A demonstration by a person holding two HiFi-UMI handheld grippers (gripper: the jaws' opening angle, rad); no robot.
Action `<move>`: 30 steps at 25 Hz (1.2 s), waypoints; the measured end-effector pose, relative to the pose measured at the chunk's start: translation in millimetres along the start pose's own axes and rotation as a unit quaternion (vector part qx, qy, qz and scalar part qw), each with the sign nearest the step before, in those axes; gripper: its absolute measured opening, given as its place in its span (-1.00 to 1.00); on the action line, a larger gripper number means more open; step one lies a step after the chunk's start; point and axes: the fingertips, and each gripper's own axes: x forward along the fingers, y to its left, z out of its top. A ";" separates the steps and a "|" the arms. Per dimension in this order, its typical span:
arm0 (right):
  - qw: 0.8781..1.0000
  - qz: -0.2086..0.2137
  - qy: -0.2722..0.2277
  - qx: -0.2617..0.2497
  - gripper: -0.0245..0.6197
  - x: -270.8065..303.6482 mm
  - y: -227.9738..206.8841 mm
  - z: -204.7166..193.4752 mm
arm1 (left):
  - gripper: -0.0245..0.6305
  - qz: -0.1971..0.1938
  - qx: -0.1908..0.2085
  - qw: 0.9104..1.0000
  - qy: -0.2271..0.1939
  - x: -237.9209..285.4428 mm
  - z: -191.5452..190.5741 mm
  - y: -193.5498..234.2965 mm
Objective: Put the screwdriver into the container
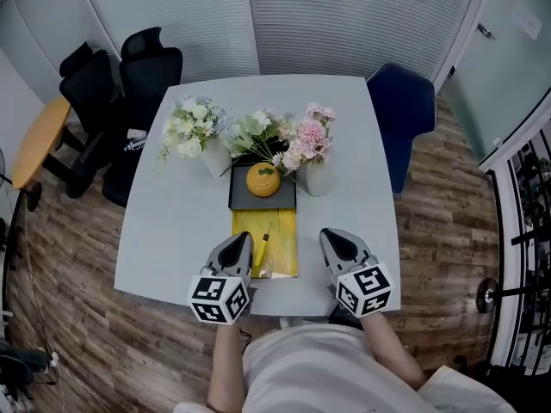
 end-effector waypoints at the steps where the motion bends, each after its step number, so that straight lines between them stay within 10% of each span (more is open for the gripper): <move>1: 1.000 0.001 -0.006 0.001 -0.88 -1.7 -0.2 2.1 | -0.91 -0.001 0.000 1.000 -0.003 -0.8 1.0 -1.0; 30: 1.000 0.004 0.000 0.008 -0.88 1.3 13.5 -3.0 | -0.91 -0.003 -0.015 1.000 -0.002 -12.0 -4.9 13.3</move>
